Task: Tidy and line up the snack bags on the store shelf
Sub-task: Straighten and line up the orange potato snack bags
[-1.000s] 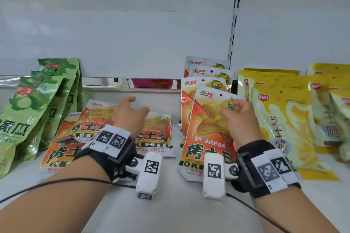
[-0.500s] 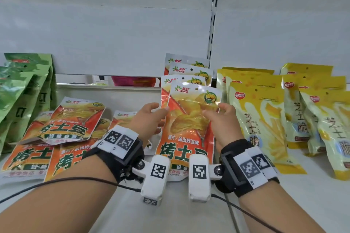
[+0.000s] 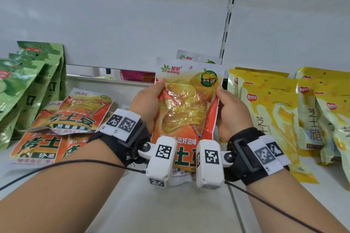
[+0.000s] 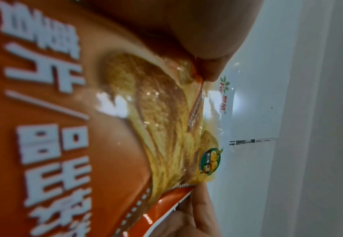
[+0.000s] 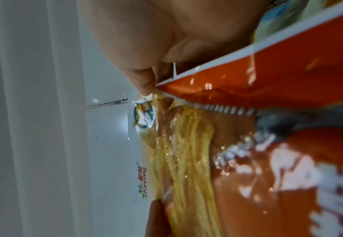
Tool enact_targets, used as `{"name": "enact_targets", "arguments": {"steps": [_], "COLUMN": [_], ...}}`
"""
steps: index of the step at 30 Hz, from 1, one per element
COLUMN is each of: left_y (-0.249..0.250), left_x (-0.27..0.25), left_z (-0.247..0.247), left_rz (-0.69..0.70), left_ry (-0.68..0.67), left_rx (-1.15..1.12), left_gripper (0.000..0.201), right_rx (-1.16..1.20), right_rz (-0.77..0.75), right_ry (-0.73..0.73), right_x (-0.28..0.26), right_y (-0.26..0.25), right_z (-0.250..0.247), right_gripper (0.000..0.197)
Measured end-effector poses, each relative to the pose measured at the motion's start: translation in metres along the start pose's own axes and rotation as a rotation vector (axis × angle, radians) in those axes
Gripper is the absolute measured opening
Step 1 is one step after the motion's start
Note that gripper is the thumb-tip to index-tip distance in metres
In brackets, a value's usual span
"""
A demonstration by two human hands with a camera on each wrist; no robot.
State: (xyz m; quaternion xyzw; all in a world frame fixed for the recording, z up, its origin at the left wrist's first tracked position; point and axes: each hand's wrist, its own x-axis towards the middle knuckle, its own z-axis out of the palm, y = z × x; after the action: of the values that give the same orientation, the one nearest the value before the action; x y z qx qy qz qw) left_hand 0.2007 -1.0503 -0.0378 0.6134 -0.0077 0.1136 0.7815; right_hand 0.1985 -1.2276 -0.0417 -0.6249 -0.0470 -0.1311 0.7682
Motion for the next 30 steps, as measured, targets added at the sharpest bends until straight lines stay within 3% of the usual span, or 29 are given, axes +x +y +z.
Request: {"name": "enact_targets", "arguments": {"steps": [4,7,9,11,14,17,20,23,26,30], "left_y": [-0.008,-0.024,-0.036,-0.042,-0.042,-0.044,-0.046,-0.048,-0.051,-0.049], "left_x": [0.002,-0.002,-0.004,-0.004,-0.001,0.003,0.001,-0.003,-0.004,-0.005], "left_z": [-0.011,-0.019,-0.023,-0.026,-0.029,-0.033,-0.032,-0.031,-0.030,-0.028], "left_rz": [-0.038,-0.081,-0.083,-0.078,-0.087,-0.073,-0.089,-0.119,-0.112,-0.090], "left_ry": [0.007,-0.178,-0.198,-0.170,-0.107,-0.117,-0.227,-0.336,-0.304,-0.260], "left_rx": [-0.143,-0.208,-0.207,-0.240,-0.314,-0.347,-0.329,-0.145,-0.024,-0.069], "left_gripper": [0.042,0.037,0.038,0.033,0.038,0.037,0.035,0.044,0.056,0.049], "right_rx": [-0.074,-0.082,-0.069,-0.061,-0.149,-0.246,-0.219,-0.145,-0.085,-0.093], "right_rz": [-0.023,-0.050,-0.030,-0.013,0.038,0.054,0.006,-0.008,-0.014,0.013], "right_ry": [0.025,0.047,0.047,-0.036,-0.204,-0.263,-0.193,-0.101,-0.069,-0.141], "right_x": [0.001,0.000,0.000,0.000,-0.004,-0.005,-0.004,0.000,0.001,-0.003], "right_y": [0.010,0.016,0.021,0.027,0.035,0.039,0.039,0.038,0.038,0.042], "right_z": [0.006,0.006,0.001,-0.003,-0.002,0.000,-0.002,-0.007,-0.010,-0.010], "right_gripper": [0.025,0.025,0.018,0.025,0.013,0.014,0.016,0.015,0.013,0.010]}}
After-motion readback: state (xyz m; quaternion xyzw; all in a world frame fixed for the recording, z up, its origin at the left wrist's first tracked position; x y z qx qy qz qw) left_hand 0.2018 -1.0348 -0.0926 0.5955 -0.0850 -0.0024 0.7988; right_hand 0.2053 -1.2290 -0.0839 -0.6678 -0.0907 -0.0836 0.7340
